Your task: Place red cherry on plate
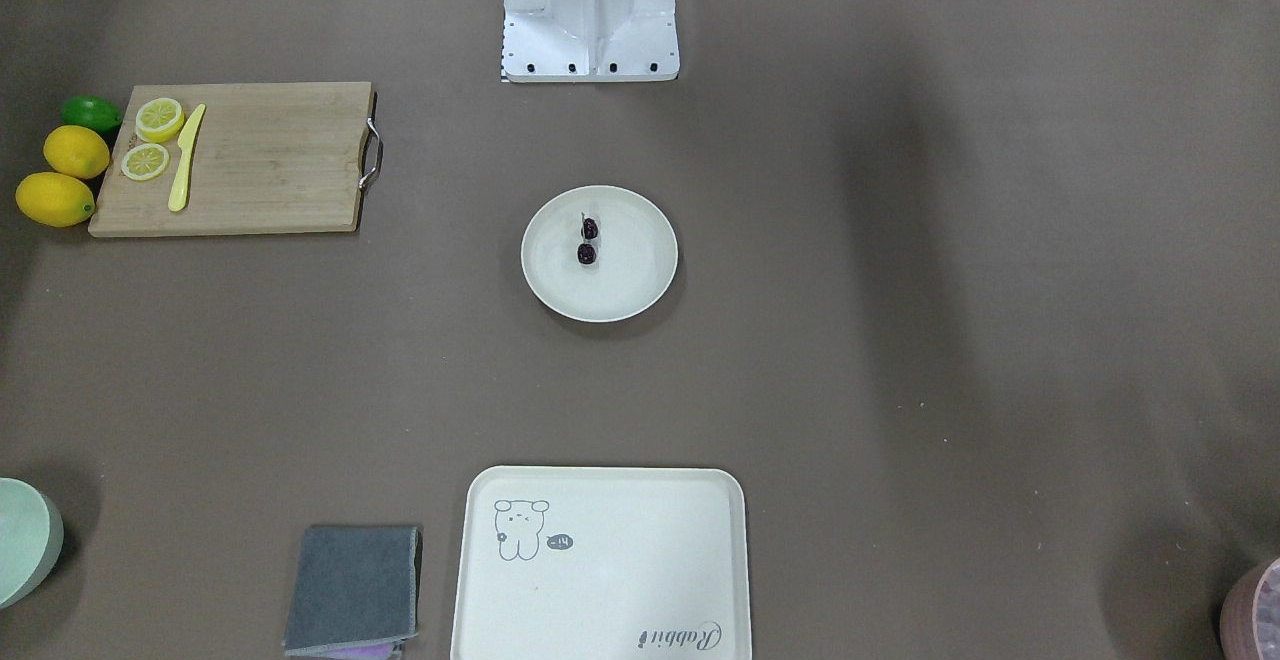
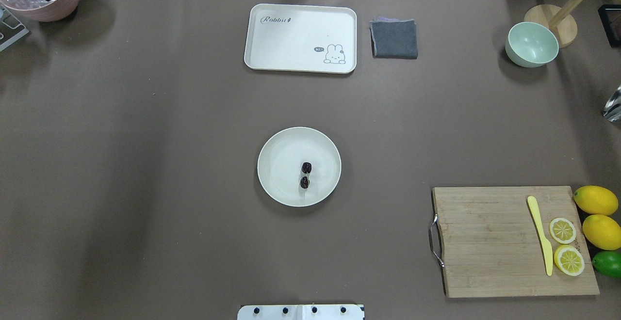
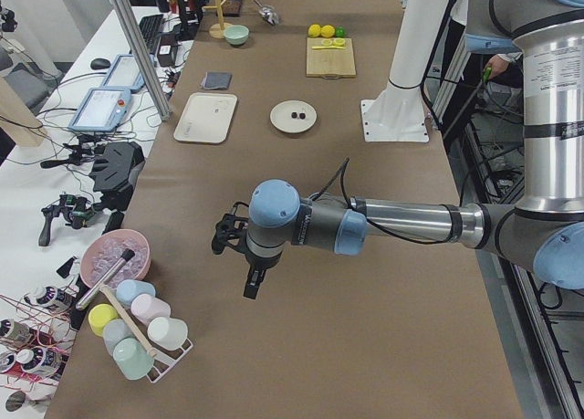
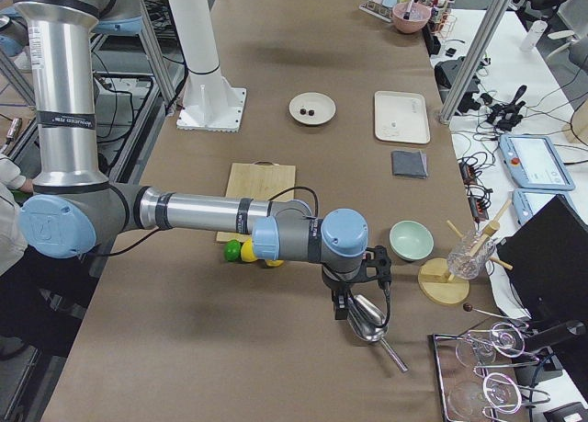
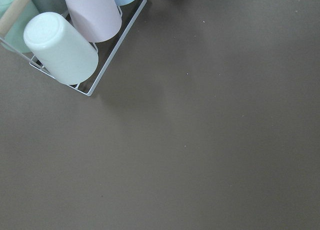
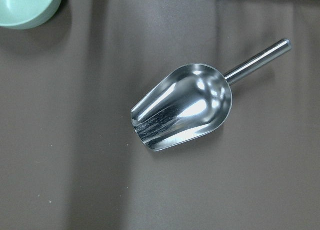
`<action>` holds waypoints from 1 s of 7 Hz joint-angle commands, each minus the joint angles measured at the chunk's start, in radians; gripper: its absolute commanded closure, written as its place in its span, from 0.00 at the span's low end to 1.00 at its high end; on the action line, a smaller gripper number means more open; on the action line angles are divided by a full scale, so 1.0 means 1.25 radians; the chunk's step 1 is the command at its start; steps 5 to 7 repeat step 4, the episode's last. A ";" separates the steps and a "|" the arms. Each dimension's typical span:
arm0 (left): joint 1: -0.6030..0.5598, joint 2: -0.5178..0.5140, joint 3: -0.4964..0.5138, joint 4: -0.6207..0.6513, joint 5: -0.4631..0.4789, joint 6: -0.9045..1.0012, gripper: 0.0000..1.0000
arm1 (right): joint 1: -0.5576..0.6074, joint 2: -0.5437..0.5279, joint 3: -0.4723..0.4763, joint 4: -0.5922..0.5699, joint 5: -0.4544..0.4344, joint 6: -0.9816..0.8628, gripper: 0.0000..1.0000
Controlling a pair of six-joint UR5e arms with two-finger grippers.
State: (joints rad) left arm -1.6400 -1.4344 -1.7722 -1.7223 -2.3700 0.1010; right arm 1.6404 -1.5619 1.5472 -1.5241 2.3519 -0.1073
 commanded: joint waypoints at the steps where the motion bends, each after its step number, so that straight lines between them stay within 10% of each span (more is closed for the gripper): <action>1: -0.001 0.003 -0.001 0.000 0.000 -0.001 0.02 | 0.000 0.002 0.001 -0.001 -0.001 0.000 0.00; 7: -0.005 0.003 -0.001 0.000 0.000 0.000 0.02 | 0.000 0.000 0.001 -0.001 -0.001 0.000 0.00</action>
